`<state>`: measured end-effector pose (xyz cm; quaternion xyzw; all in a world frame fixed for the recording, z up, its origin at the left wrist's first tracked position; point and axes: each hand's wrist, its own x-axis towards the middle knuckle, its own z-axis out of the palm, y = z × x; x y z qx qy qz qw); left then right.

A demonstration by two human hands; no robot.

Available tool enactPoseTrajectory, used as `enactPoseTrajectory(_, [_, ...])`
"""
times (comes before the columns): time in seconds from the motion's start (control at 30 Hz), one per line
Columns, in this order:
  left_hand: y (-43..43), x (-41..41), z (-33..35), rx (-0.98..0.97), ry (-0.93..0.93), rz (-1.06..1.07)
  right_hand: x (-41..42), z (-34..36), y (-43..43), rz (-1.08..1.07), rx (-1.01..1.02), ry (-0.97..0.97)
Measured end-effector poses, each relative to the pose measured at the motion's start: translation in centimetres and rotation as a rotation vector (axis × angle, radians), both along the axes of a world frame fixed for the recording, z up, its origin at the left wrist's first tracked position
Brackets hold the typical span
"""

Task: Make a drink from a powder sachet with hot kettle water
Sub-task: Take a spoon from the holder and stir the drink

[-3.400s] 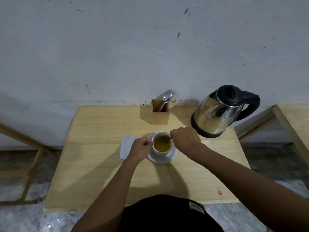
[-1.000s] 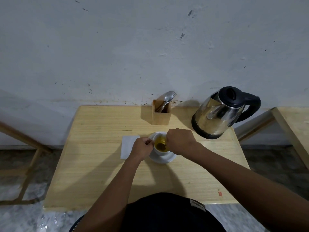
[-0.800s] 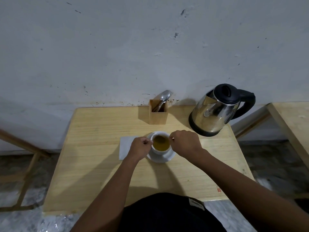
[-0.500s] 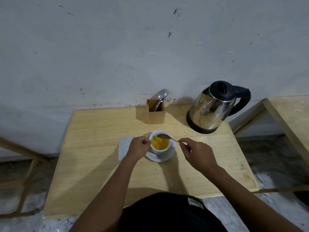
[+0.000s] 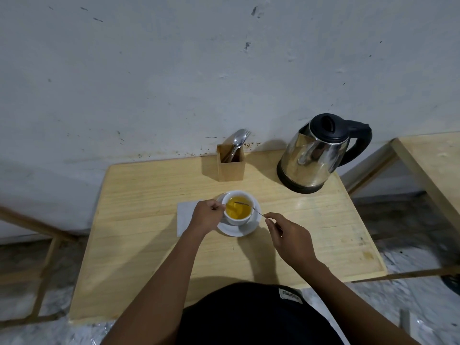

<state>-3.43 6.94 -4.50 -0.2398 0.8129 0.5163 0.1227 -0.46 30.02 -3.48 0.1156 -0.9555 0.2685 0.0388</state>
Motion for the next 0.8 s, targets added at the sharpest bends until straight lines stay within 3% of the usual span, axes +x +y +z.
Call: enactPoseTrajectory(0.8, [0.03, 0.01, -0.36, 0.018, -0.005, 0.021, 0.41, 0.14, -0.75, -0.056, -0.102, -0.094])
